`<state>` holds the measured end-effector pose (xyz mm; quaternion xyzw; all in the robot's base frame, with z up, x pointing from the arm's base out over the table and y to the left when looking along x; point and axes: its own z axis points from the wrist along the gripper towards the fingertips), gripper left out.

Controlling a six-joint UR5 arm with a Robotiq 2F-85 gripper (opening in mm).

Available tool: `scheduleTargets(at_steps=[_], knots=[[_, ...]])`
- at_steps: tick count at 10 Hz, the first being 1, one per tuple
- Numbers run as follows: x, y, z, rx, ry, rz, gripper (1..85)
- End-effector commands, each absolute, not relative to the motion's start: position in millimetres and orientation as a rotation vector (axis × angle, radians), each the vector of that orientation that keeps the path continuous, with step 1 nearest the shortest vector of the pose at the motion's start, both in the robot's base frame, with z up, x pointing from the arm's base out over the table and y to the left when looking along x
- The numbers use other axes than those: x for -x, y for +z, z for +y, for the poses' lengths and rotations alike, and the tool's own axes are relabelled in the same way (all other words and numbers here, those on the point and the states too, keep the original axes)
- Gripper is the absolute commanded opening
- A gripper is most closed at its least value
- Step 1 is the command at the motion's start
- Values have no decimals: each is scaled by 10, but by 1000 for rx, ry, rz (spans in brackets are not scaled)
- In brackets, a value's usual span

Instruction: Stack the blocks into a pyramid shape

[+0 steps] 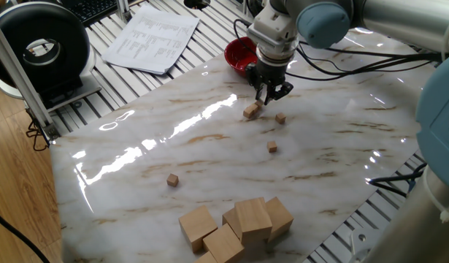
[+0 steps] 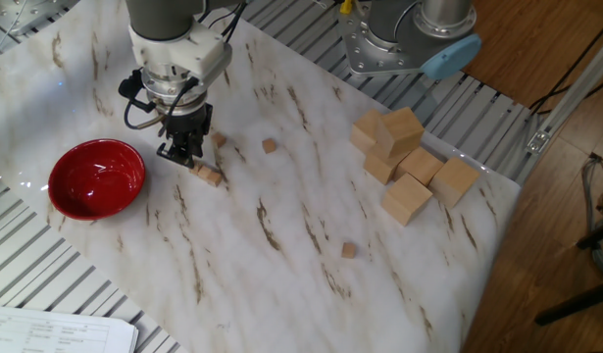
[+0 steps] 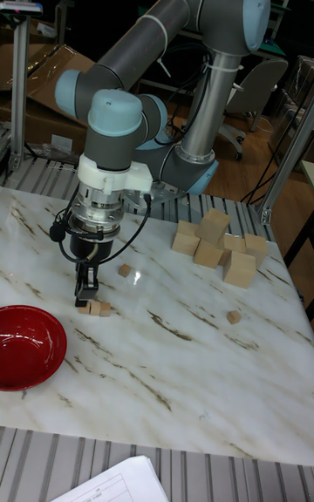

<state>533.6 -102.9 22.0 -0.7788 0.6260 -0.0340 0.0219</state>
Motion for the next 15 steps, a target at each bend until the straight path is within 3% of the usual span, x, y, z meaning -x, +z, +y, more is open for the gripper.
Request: scheduleTargets(at_steps=[1,7,9,11,13,15], knots=[[-5334,250,-1040,2406,-109,1942,307],[-5364,300,-1032,2423,-130,1933,303],[-5359,277,-994,2446,-112,1901,367],[-5109,225,-885,2401,53,2005,430],[-5154,225,-955,2440,6,1970,493],[-5214,233,-996,2438,-33,1959,497]])
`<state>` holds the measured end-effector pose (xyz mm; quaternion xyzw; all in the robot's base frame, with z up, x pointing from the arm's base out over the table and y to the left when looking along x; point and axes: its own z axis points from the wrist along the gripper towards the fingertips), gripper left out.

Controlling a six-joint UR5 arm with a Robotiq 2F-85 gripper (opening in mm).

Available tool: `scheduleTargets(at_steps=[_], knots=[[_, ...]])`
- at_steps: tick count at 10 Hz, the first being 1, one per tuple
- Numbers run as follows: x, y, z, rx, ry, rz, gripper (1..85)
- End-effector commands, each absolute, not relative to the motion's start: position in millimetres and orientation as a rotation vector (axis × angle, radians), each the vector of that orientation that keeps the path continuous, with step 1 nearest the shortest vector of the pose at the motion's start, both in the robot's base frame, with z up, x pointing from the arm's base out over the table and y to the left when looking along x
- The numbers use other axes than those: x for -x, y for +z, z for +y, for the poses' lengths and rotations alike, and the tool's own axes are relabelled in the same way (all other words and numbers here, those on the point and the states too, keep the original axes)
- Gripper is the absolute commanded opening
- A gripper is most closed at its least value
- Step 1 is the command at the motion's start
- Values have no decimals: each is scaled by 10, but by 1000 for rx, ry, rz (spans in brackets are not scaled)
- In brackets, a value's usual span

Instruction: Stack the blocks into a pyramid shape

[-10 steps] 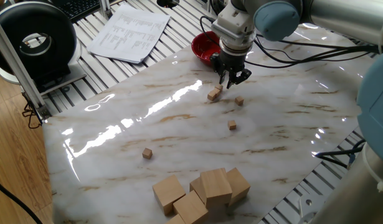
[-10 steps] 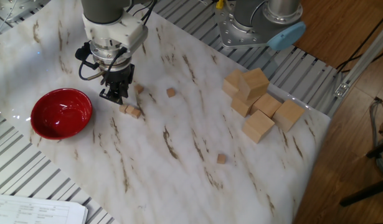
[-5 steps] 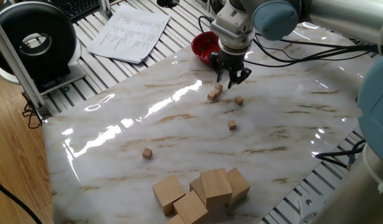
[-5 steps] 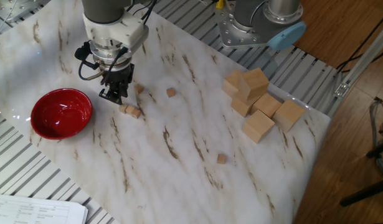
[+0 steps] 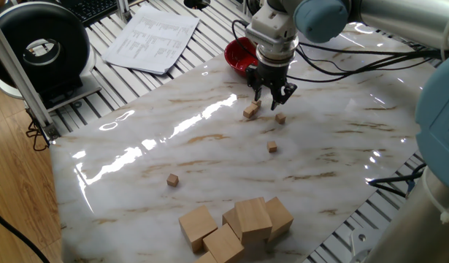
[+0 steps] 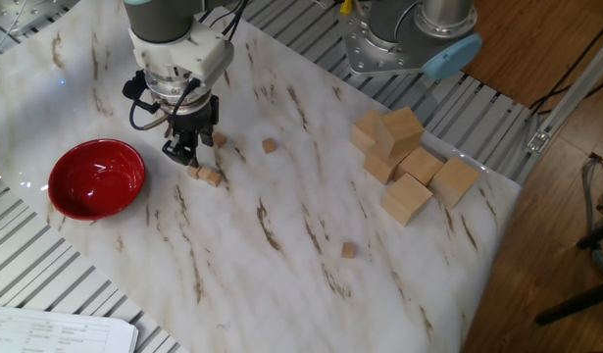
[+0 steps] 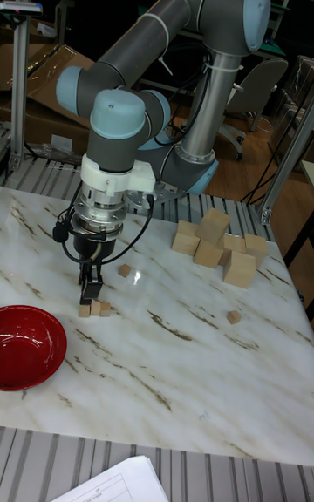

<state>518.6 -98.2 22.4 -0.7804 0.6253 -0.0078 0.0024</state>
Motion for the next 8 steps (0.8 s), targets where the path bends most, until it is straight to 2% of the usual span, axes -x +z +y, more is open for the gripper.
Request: scheduleTargets(at_steps=[1,5,8], knots=[[-5222,234,-1002,2439,-38,1956,493],[-5283,215,-1019,2449,-65,1937,503],[-5305,234,-1003,2441,-67,1970,463]])
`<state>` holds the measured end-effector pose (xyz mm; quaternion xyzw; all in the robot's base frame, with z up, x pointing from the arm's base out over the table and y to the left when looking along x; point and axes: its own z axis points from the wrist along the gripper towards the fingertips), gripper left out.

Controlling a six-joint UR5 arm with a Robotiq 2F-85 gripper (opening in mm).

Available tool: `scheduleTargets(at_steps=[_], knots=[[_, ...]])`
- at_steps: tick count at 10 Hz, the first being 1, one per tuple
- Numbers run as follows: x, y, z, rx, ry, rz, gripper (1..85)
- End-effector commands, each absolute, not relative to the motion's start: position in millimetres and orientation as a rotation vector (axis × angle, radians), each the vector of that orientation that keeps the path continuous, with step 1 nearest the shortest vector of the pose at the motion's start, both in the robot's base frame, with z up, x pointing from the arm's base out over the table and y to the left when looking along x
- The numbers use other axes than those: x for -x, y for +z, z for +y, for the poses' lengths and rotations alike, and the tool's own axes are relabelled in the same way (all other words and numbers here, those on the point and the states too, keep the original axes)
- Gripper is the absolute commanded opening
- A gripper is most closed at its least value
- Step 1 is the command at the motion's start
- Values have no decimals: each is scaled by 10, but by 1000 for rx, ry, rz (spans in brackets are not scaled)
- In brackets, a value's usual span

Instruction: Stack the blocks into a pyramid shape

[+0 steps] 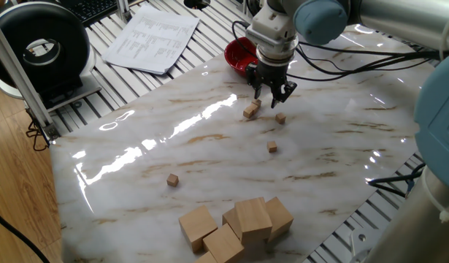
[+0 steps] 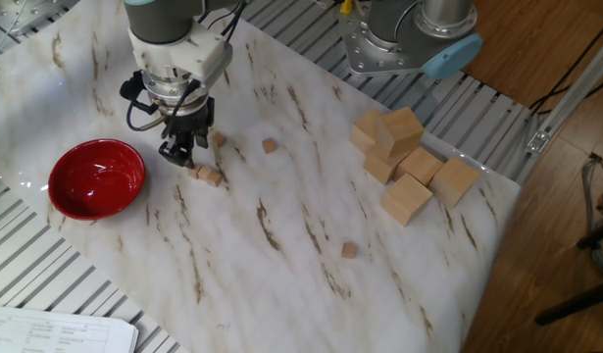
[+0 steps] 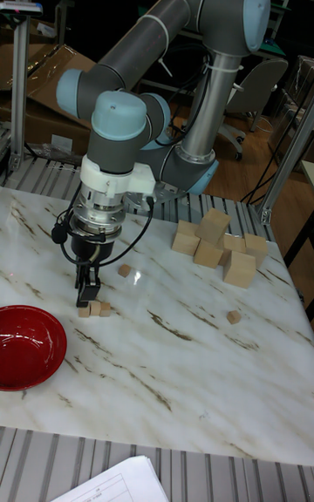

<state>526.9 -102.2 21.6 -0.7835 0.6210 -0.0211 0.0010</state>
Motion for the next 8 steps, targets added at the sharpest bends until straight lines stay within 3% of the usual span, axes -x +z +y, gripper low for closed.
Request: scheduleTargets(at_steps=[1,8], knots=[[-5307,235,-1000,2439,-67,1972,463],[-5401,312,-917,2417,-91,1978,453]])
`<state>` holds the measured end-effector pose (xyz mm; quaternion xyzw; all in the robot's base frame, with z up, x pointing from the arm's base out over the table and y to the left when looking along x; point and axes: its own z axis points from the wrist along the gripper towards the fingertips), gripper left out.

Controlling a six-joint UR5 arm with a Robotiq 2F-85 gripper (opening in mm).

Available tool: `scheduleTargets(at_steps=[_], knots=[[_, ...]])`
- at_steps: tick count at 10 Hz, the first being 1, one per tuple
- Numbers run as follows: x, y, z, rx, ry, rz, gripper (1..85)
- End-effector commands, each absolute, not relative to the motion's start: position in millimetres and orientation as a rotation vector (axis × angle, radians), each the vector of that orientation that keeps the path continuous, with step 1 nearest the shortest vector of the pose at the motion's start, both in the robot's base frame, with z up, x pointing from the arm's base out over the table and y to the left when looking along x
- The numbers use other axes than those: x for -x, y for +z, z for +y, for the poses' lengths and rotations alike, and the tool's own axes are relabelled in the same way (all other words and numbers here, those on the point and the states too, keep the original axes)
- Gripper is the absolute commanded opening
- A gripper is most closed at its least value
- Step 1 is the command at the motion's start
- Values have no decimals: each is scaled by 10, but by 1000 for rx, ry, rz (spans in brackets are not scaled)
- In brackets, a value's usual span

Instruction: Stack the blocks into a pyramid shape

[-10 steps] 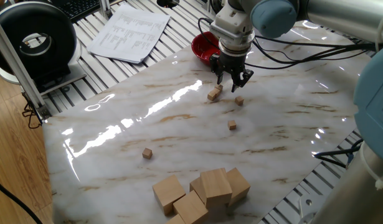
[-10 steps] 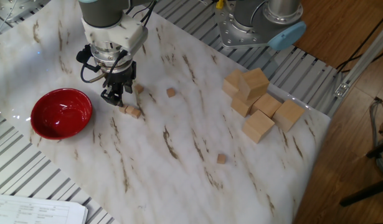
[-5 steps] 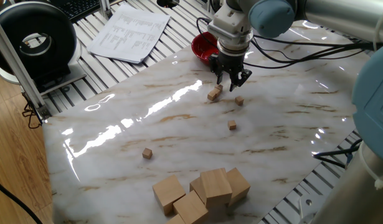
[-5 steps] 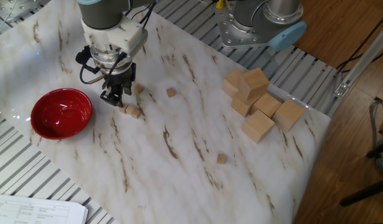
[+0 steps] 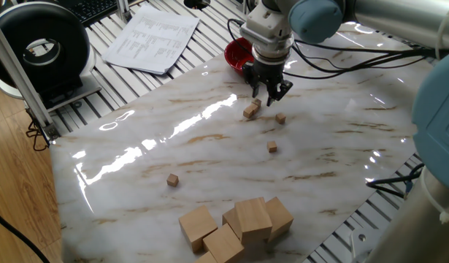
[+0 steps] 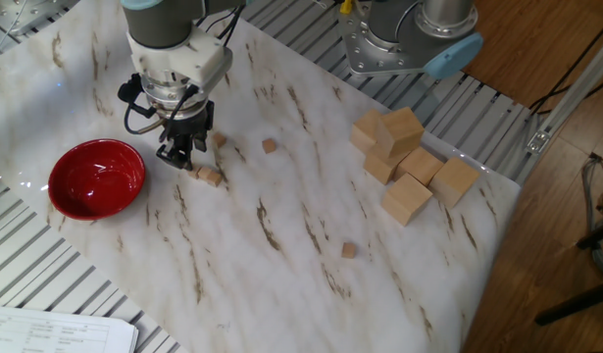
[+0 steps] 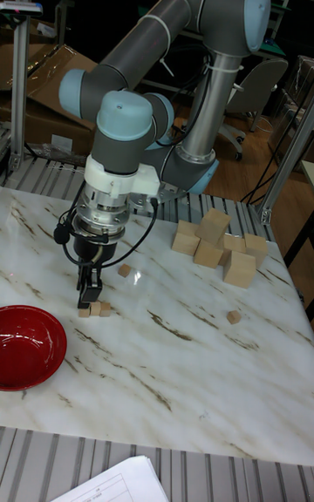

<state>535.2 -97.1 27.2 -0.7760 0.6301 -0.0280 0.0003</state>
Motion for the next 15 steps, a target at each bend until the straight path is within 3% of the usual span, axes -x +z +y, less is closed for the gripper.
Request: scheduleTargets(at_steps=[1,4,8,11,15], knots=[[-5410,316,-891,2418,-86,1982,450],[-5516,377,-839,2387,-133,2026,450],[-5358,836,-790,2338,-255,2056,463],[-5342,817,-771,2324,-238,2065,467],[-5139,769,-601,2273,-67,2132,467]])
